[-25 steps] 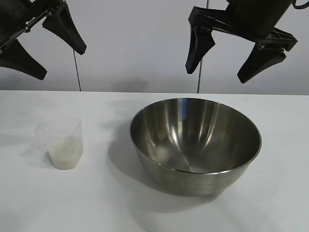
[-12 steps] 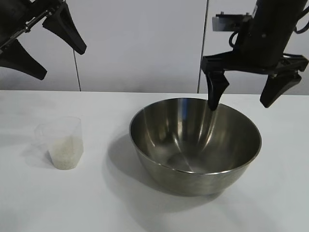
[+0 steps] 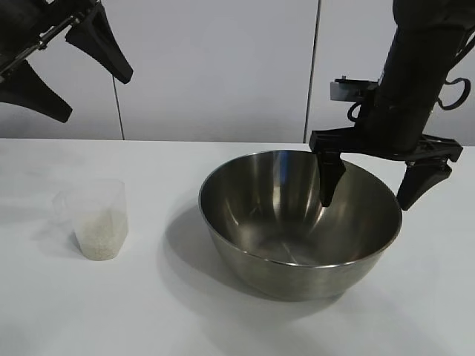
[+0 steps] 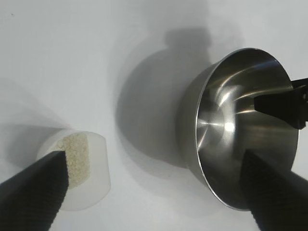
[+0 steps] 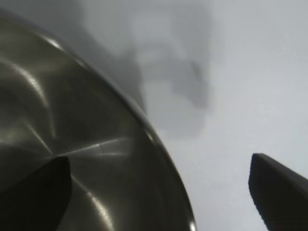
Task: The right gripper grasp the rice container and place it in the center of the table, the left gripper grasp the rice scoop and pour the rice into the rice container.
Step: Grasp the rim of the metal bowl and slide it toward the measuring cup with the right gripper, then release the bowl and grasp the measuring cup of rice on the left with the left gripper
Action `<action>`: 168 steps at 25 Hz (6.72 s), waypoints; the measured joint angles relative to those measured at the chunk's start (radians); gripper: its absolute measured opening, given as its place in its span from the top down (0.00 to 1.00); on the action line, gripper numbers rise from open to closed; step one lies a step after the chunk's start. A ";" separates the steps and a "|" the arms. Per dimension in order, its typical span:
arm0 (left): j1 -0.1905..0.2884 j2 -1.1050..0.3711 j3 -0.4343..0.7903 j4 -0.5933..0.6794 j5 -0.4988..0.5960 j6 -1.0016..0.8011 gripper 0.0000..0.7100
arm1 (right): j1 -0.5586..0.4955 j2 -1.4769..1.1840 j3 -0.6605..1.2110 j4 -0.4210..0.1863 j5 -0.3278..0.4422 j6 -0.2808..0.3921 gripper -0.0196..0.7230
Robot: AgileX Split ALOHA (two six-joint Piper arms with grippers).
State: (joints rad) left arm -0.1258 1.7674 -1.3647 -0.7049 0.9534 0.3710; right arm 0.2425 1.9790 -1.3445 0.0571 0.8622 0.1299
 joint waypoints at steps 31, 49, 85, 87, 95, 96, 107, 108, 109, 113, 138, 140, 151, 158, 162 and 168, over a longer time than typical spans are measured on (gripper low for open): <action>0.000 0.000 0.000 0.000 -0.001 0.000 0.02 | -0.100 -0.010 0.001 0.260 0.026 -0.241 0.96; 0.000 0.000 0.000 0.000 -0.008 0.000 0.02 | -0.054 -0.012 0.005 0.436 0.044 -0.394 0.96; 0.000 0.000 0.000 0.000 -0.008 0.000 0.02 | 0.081 -0.054 -0.101 0.222 0.058 -0.245 0.16; 0.000 0.000 0.000 0.000 -0.008 0.000 0.02 | 0.081 -0.088 -0.171 0.150 0.115 -0.210 0.15; 0.000 0.000 0.000 0.000 -0.008 0.000 0.02 | -0.069 -0.111 -0.363 -0.025 0.352 -0.174 0.15; 0.000 0.000 0.000 0.000 -0.008 0.000 0.02 | -0.102 -0.119 -0.363 -0.031 0.353 -0.174 0.15; 0.000 0.000 0.000 0.000 -0.008 0.000 0.02 | -0.297 -0.473 -0.144 -0.020 0.371 -0.180 0.13; 0.000 0.000 0.000 0.000 -0.008 0.000 0.02 | -0.297 -0.528 -0.105 -0.007 0.371 -0.182 0.11; 0.000 0.000 0.000 0.000 -0.008 0.000 0.02 | -0.297 -0.577 -0.057 0.004 0.371 -0.183 0.09; 0.000 0.000 0.000 0.000 -0.008 0.000 0.02 | -0.296 -0.837 0.115 0.011 0.352 -0.183 0.05; 0.000 0.000 0.000 0.000 -0.011 0.000 0.02 | -0.296 -1.997 0.801 -0.045 0.261 -0.157 0.04; 0.000 0.000 0.000 0.000 -0.015 0.000 0.02 | -0.296 -1.986 0.831 -0.046 0.257 -0.157 0.04; 0.000 0.000 0.000 0.001 -0.017 0.000 0.02 | -0.296 -1.971 0.876 -0.049 0.227 -0.157 0.04; 0.000 0.000 0.000 0.001 -0.017 0.000 0.02 | -0.296 -1.971 0.876 -0.049 0.223 -0.157 0.04; 0.000 0.000 0.000 -0.019 -0.043 0.000 0.02 | -0.296 -1.971 0.876 -0.049 0.222 -0.157 0.04; 0.005 -0.038 0.003 -0.019 -0.153 0.062 0.06 | -0.296 -1.971 0.876 -0.049 0.222 -0.157 0.04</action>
State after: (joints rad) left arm -0.1208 1.7293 -1.3613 -0.7242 0.8004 0.4330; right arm -0.0537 0.0081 -0.4685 0.0079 1.0842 -0.0268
